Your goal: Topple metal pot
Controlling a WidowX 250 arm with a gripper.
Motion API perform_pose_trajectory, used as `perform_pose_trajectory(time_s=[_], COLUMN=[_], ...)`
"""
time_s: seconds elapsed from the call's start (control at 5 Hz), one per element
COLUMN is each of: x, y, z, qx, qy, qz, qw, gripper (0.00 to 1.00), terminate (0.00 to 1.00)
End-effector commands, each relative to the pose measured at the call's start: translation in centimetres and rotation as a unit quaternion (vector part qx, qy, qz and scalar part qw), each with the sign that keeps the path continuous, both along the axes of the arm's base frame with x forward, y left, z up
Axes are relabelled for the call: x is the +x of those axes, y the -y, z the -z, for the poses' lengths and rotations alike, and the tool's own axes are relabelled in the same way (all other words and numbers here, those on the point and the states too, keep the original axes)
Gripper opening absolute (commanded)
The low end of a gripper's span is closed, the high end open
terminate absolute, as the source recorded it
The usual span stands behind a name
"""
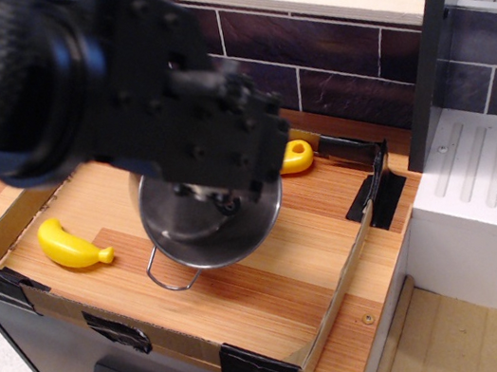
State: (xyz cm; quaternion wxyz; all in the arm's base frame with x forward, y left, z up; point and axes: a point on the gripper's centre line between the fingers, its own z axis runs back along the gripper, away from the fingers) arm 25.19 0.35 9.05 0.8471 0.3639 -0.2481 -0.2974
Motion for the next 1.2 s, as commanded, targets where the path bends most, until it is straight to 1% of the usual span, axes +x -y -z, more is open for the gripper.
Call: perform_pose_trajectory(time_s=[0.0, 0.2, 0.4, 0.6, 0.8, 1.0], x=[-1.0, -1.6, -2.2, -3.0, -3.3, -3.3], y=[0.4, 0.7, 1.1, 1.6, 1.7, 1.3], z=[1.1, 0.9, 0.8, 0.6, 0.2, -1.0], qx=[-0.002, -0.018, -0.027, -0.037, -0.055, -0.098], qy=[-0.019, -0.054, -0.068, -0.086, -0.137, -0.166], qz=[0.006, -0.004, -0.027, -0.024, -0.029, -0.032], qw=[0.9998, 0.9984, 0.997, 0.9953, 0.9886, 0.9808], gripper=[0.0, 1.0, 1.0, 1.0, 1.0, 1.0], terminate=[0.0, 0.0, 0.0, 0.0, 0.0, 0.0])
